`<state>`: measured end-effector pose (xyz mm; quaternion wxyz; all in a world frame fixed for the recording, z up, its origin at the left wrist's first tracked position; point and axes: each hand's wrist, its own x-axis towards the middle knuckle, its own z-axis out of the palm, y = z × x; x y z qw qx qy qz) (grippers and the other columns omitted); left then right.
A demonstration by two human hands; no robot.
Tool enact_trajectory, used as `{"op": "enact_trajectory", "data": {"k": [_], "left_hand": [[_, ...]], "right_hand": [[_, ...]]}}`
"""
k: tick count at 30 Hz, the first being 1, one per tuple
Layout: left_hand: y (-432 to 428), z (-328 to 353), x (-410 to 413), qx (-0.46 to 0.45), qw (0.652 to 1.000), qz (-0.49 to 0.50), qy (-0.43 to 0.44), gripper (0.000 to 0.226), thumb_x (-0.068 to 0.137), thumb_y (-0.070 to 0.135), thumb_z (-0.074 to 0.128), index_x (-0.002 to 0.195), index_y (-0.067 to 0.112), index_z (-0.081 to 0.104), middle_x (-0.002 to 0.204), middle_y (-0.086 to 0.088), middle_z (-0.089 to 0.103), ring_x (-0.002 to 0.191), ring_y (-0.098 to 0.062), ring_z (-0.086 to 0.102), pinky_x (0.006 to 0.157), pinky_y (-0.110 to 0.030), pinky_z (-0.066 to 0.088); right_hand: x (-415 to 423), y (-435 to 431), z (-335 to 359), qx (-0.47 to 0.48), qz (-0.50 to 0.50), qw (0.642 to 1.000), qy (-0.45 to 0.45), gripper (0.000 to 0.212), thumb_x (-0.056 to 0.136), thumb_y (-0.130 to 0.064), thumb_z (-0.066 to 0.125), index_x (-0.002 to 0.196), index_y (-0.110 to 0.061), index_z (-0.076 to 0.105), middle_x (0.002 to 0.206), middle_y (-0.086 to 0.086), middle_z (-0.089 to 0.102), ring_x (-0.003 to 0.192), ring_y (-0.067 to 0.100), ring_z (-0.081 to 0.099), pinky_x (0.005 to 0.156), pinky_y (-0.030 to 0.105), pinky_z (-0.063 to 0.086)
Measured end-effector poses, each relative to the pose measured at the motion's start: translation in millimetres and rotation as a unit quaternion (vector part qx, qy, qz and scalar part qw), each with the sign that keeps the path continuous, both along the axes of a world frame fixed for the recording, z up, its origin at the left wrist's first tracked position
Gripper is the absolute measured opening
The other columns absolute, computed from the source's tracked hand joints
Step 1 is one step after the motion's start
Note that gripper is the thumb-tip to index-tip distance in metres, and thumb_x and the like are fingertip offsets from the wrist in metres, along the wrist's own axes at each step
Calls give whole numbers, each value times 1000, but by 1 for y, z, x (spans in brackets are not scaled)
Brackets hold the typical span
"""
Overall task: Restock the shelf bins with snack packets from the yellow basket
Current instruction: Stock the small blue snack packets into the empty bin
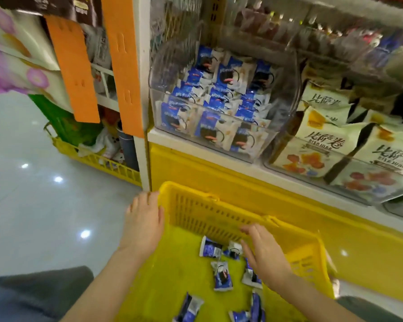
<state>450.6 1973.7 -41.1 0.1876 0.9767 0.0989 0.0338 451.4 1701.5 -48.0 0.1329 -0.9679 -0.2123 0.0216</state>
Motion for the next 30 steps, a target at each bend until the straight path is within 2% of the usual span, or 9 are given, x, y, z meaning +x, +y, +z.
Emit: {"op": "enact_trajectory", "data": {"k": [5,10,15,18,21,23,25,28,30], "left_hand": [[19,-37,-12,-90,988,67,109,32,99,27,34,123,8,45,117,-21,56,106,-39,54,85,-45,41],[23,-47,-11,-148,984,62,73,25,99,29,34,97,7,46,92,-23,63,87,-40,60,73,-46,45],[24,-53,-13,-146,986,65,41,21,98,32,34,91,14,44,86,-15,64,81,-36,60,64,-40,41],[23,-57,-13,-131,988,72,47,22,97,35,33,92,17,44,86,-11,62,81,-37,59,64,-40,42],[21,-56,-14,-110,992,62,8,22,99,27,34,108,14,50,99,-9,56,93,-31,53,72,-37,38],[15,-51,-16,-84,993,41,-70,22,98,17,38,113,10,52,105,-11,53,97,-26,47,80,-36,36],[2,-47,-21,-83,988,34,-126,21,91,12,41,108,8,54,101,-10,52,93,-22,44,79,-32,34],[-33,-49,-35,-226,971,51,-67,20,95,16,44,111,9,54,104,-6,52,97,-18,47,85,-34,41],[-59,-48,-44,-385,915,96,72,29,95,22,50,122,11,49,113,-2,51,103,-15,50,90,-28,44]], "right_hand": [[-18,-16,-98,-60,-54,971,225,47,101,-34,33,144,-16,27,146,-2,33,133,13,33,105,21,26],[-29,-11,-156,-51,-132,923,359,59,98,-31,46,147,-11,19,150,8,25,137,24,30,107,31,30],[-24,10,-186,-42,-236,900,363,69,91,-39,58,141,-6,23,142,13,32,131,26,35,104,31,34],[-20,16,-192,-13,-266,890,370,66,87,-31,65,134,-2,31,135,16,39,126,27,39,103,33,36],[-20,18,-187,65,-288,867,401,59,81,-22,73,124,-2,38,123,17,48,110,28,51,89,36,46],[-23,22,-174,123,-280,859,410,61,81,-23,73,126,-4,37,118,15,52,94,22,54,76,29,49],[-25,29,-155,188,-262,858,399,62,81,-25,73,128,-8,36,114,5,52,86,13,53,65,14,45],[-31,43,-112,275,-231,858,368,54,79,-30,74,118,-25,36,102,-17,49,81,-5,55,60,2,44],[-37,53,-85,311,-213,862,338,49,77,-33,75,108,-32,37,101,-20,52,80,-9,56,63,4,44]]}}
